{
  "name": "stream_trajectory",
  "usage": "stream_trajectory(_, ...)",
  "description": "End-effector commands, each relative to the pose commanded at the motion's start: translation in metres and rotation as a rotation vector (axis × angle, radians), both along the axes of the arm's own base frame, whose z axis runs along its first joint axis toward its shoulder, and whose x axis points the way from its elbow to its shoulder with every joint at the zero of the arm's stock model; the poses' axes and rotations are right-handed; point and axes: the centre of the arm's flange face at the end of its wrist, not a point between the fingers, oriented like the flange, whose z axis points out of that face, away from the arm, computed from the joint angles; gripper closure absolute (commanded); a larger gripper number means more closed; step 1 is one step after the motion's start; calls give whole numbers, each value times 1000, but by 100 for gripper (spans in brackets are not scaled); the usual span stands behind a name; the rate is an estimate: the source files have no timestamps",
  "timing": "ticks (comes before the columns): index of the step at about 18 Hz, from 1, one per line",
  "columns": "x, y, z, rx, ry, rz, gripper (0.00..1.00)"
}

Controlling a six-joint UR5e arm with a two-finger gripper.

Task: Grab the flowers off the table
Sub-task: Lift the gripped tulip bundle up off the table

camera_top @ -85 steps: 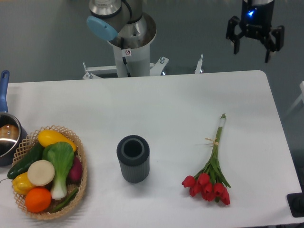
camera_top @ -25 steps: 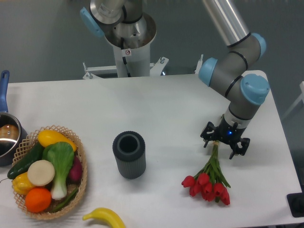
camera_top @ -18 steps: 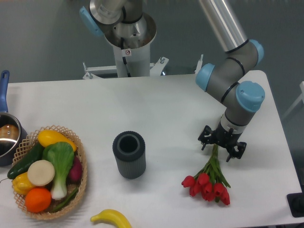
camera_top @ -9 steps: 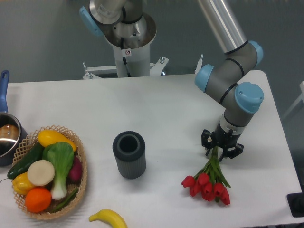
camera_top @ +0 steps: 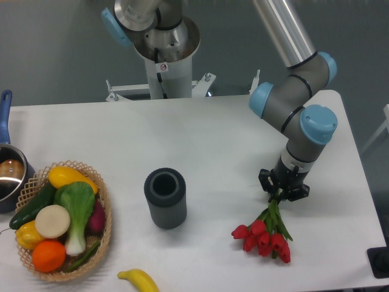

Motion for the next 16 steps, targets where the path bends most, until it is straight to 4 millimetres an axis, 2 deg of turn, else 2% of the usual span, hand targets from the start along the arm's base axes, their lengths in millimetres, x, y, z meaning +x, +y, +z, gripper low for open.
stream_trajectory(2,-4,-1,22,16,34,0,85)
stream_trajectory(9,-24,-5,130,157,175,30,85)
stream_trajectory(12,-21,1,166,321,166,8,85)
stream_trajectory(16,-28,-14,195,462,148,24,85)
